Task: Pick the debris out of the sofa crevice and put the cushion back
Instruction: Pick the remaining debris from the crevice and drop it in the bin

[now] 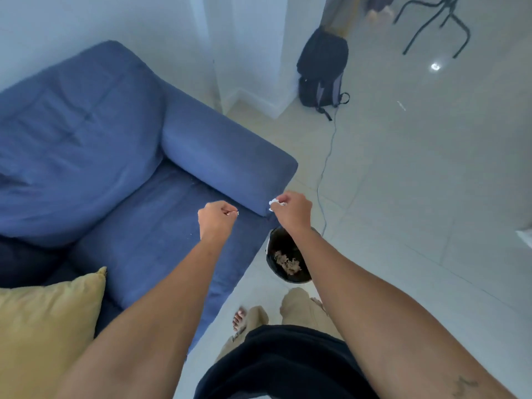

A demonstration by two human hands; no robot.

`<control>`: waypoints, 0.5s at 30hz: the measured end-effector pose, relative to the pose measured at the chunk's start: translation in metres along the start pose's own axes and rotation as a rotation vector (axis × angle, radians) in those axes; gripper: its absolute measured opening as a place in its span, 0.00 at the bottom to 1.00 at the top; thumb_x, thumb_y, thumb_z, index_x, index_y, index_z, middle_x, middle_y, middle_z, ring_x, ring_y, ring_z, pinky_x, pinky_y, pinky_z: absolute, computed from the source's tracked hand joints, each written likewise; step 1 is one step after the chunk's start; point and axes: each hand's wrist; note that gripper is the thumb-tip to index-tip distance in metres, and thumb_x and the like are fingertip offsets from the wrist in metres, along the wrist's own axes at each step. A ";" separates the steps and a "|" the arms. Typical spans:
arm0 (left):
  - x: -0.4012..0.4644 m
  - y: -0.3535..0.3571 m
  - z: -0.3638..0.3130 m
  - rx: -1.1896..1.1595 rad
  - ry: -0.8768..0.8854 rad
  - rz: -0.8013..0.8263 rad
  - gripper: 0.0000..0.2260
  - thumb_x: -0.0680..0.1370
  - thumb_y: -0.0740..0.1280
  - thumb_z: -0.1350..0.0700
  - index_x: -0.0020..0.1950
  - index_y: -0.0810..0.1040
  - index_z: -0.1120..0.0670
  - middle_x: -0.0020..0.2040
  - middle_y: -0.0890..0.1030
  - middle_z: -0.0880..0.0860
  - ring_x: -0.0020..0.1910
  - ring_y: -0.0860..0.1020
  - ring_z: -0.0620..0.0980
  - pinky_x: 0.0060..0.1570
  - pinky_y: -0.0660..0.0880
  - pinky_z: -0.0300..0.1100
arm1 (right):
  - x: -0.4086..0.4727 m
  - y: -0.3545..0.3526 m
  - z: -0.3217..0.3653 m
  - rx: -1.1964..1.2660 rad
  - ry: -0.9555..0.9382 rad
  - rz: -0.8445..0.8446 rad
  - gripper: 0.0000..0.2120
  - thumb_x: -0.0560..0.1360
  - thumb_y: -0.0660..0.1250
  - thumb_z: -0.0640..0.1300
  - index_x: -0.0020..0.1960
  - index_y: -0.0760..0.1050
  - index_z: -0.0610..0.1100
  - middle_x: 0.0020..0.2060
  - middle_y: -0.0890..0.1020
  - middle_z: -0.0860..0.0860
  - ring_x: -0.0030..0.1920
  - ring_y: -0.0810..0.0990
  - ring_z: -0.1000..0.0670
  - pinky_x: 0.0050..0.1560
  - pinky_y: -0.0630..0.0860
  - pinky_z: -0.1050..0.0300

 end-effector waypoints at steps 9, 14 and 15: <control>-0.034 0.119 -0.048 0.062 0.052 0.153 0.07 0.74 0.70 0.59 0.51 0.84 0.53 0.46 0.85 0.52 0.47 0.82 0.50 0.53 0.79 0.42 | 0.013 -0.083 -0.098 0.062 0.168 -0.120 0.05 0.71 0.72 0.42 0.43 0.77 0.44 0.38 0.80 0.51 0.41 0.80 0.50 0.35 0.73 0.64; -0.044 0.172 -0.051 0.115 0.027 0.169 0.04 0.72 0.73 0.56 0.39 0.80 0.51 0.39 0.83 0.49 0.43 0.81 0.48 0.46 0.78 0.41 | 0.020 -0.099 -0.152 0.043 0.273 -0.090 0.03 0.71 0.72 0.41 0.43 0.80 0.42 0.42 0.83 0.47 0.43 0.79 0.50 0.42 0.70 0.63; -0.045 0.180 -0.049 0.115 0.008 0.176 0.04 0.72 0.73 0.56 0.38 0.81 0.51 0.38 0.83 0.49 0.42 0.81 0.47 0.46 0.79 0.43 | 0.020 -0.099 -0.161 0.029 0.288 -0.081 0.02 0.72 0.72 0.40 0.44 0.81 0.42 0.43 0.84 0.47 0.43 0.78 0.51 0.43 0.69 0.64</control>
Point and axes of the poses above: each hand's wrist, its own x-axis towards the middle knuckle, its own y-axis out of the palm, z = x × y
